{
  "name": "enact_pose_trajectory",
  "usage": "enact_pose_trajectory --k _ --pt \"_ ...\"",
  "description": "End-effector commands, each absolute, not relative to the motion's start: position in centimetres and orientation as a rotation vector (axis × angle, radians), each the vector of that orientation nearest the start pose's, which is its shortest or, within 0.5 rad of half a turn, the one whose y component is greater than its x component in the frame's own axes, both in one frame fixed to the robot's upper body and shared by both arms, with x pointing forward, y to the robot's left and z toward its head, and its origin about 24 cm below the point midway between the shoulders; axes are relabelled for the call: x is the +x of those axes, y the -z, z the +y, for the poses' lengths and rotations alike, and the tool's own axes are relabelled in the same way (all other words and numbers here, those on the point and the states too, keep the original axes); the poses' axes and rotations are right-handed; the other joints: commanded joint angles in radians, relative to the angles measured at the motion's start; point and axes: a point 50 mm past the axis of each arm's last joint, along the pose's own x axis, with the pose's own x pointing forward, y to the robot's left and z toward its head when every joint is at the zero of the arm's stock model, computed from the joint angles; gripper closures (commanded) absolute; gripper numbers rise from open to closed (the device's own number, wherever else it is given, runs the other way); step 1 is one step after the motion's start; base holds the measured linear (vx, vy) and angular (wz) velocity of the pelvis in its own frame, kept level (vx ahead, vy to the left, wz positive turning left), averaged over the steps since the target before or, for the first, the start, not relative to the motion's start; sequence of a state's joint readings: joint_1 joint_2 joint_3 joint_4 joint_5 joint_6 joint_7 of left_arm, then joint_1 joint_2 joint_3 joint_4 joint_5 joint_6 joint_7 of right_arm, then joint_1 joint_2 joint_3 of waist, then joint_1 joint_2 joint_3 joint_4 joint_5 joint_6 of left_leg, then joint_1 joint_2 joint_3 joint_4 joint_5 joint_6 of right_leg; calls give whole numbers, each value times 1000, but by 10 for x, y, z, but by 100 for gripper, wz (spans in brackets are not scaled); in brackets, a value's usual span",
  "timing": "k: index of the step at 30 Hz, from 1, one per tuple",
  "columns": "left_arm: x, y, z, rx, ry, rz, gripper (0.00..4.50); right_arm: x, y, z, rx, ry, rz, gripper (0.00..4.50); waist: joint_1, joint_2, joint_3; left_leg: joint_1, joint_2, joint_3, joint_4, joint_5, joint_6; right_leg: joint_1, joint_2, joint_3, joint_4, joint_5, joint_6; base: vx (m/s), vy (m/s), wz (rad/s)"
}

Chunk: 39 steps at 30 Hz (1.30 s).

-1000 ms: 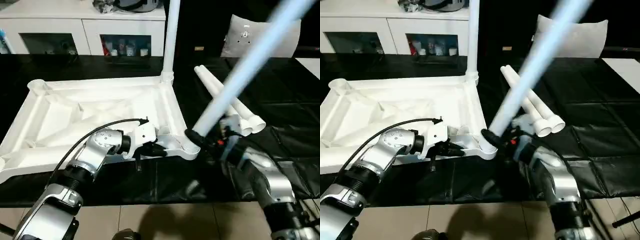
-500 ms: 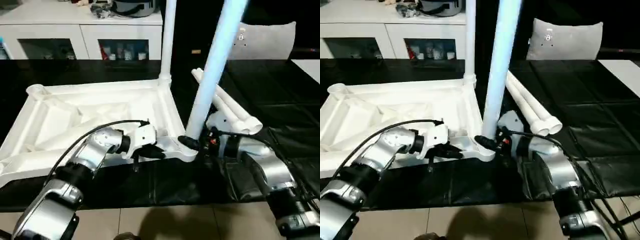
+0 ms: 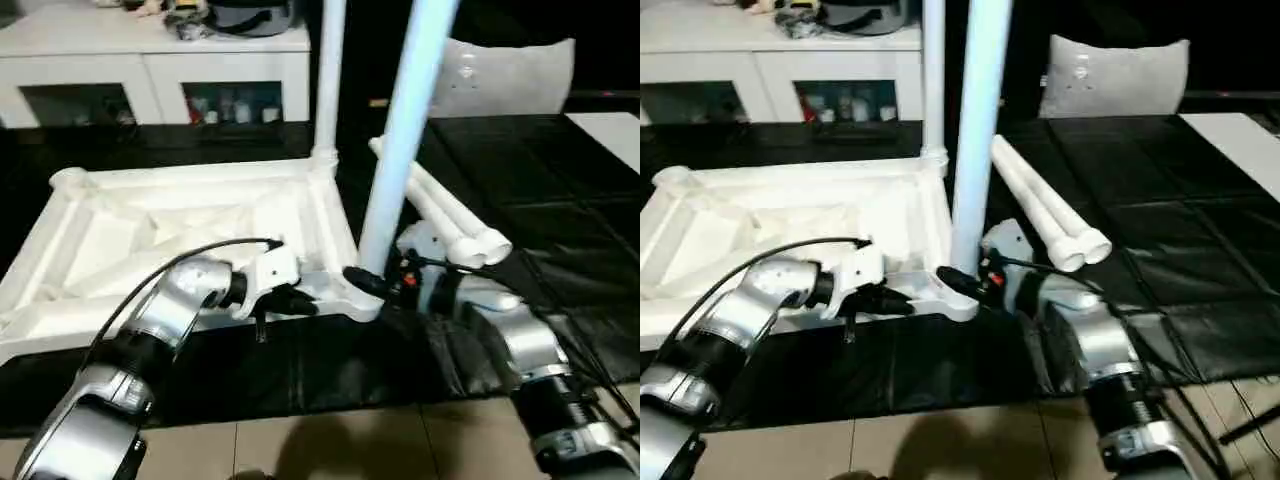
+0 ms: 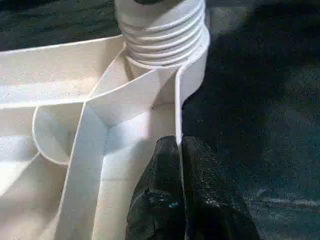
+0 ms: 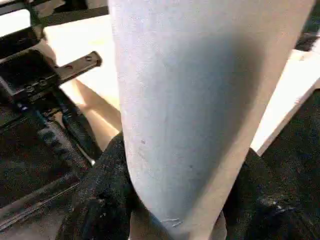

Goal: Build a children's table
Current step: Insert table leg to table base, then rotate leg to tighten

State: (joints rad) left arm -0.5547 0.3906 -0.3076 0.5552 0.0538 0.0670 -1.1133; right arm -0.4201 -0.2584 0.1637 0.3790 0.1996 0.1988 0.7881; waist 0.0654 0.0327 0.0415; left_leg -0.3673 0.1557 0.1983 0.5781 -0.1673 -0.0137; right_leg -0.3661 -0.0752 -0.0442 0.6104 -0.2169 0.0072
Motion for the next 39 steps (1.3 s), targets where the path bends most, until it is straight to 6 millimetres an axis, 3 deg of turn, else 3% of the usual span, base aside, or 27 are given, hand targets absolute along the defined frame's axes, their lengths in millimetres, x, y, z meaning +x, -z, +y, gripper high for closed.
enact_pose_trajectory --k 1,2,3,4,5,6,7,8,10,12,16,18,20,27,28,29,32,34,35,37,39 --pt "310 -55 133 436 1195 397 450 300 -1 -146 -59 -722 520 258 -13 7 -27 32 85 -73 -95 -635 -109 -18 -97 47 -111 -585 -153 0 0 0" --pt "308 -55 132 435 1186 401 450 303 -1 -146 -57 -702 519 258 -17 8 -26 31 83 -75 -94 -644 -107 -19 -95 45 -113 -606 -143 0 0 0" --pt "306 -55 130 432 1185 403 450 304 -1 -146 -54 -690 519 258 -25 1 -26 31 79 -75 -94 -651 -104 -21 -92 43 -120 -634 -124 0 0 0" --pt "302 -55 127 424 1178 401 450 307 -1 -144 -47 -670 518 258 -30 8 -25 29 79 -78 -95 -658 -105 -21 -94 42 -120 -636 -118 0 0 0" --pt "297 -57 122 413 1172 393 450 310 -1 -143 -38 -644 517 258 -39 -6 -28 17 80 -83 -97 -643 -101 -14 -98 41 -112 -626 -121 0 0 0" --pt "295 -58 119 411 1170 389 450 312 -2 -142 -32 -631 519 258 -40 0 -26 18 79 -81 -97 -641 -99 -16 -95 40 -117 -631 -116 0 0 0" --pt "292 -59 116 408 1167 385 450 314 -2 -140 -23 -613 521 258 -42 -10 -29 16 81 -79 -96 -637 -99 -17 -95 42 -116 -622 -118 -10 21 -19" --pt "289 -60 113 408 1163 382 450 316 -1 -139 -15 -597 525 258 -44 -4 -30 15 79 -81 -97 -635 -99 -19 -93 42 -116 -609 -119 0 0 0" --pt "279 -64 103 413 1177 381 450 320 0 -134 -13 -560 531 258 -46 -15 -30 15 79 -80 -99 -636 -98 -21 -91 41 -115 -570 -124 -5 11 -12" --pt "276 -66 98 418 1176 379 450 323 0 -131 -9 -546 533 258 -56 -8 -26 11 77 -84 -104 -665 -104 -20 -87 35 -114 -562 -126 0 0 0" --pt "275 -68 94 418 1143 376 450 324 0 -124 7 -557 528 258 -63 -4 -24 27 74 -84 -103 -735 -113 -28 -81 28 -127 -548 -121 0 0 0" --pt "278 -67 95 437 1118 377 450 324 0 -123 14 -558 523 258 -62 0 -26 29 74 -84 -105 -738 -113 -24 -81 25 -129 -515 -123 0 0 0" --pt "282 -67 98 459 1072 382 450 325 -1 -121 19 -558 515 258 -59 4 -23 33 74 -83 -105 -744 -114 -28 -80 26 -129 -499 -130 0 0 0" --pt "294 -69 103 448 981 373 450 329 -6 -121 34 -572 465 258 -57 8 -20 44 72 -80 -100 -759 -108 -35 -79 23 -138 -534 -119 0 0 0" --pt "295 -69 103 444 977 370 450 329 -7 -122 37 -574 463 202 -57 8 -20 44 71 -80 -100 -760 -107 -34 -78 21 -138 -534 -119 0 0 0" --pt "297 -70 104 430 966 361 450 330 -9 -123 36 -577 450 188 -57 8 -20 44 71 -80 -100 -761 -105 -34 -78 21 -138 -533 -118 0 0 0" --pt "302 -70 107 432 957 357 450 331 -12 -125 28 -601 424 179 -53 6 -20 48 69 -77 -95 -744 -95 -35 -81 20 -142 -546 -120 0 0 0" --pt "304 -70 108 436 956 356 450 331 -13 -125 26 -615 411 154 -50 3 -20 39 70 -75 -96 -713 -85 -30 -84 24 -139 -531 -128 0 0 0" --pt "304 -70 109 437 956 355 450 331 -14 -125 26 -620 408 146 -46 8 -20 38 72 -75 -97 -695 -85 -29 -86 28 -135 -514 -136 0 0 0" --pt "307 -71 112 443 960 353 450 329 -16 -129 16 -654 383 134 -39 6 -21 37 71 -70 -96 -672 -79 -29 -87 31 -136 -501 -142 0 0 0" --pt "309 -71 116 466 964 357 450 326 -17 -135 0 -678 362 109 -22 7 -29 32 76 -63 -97 -589 -74 -21 -87 38 -124 -385 -173 0 0 0"
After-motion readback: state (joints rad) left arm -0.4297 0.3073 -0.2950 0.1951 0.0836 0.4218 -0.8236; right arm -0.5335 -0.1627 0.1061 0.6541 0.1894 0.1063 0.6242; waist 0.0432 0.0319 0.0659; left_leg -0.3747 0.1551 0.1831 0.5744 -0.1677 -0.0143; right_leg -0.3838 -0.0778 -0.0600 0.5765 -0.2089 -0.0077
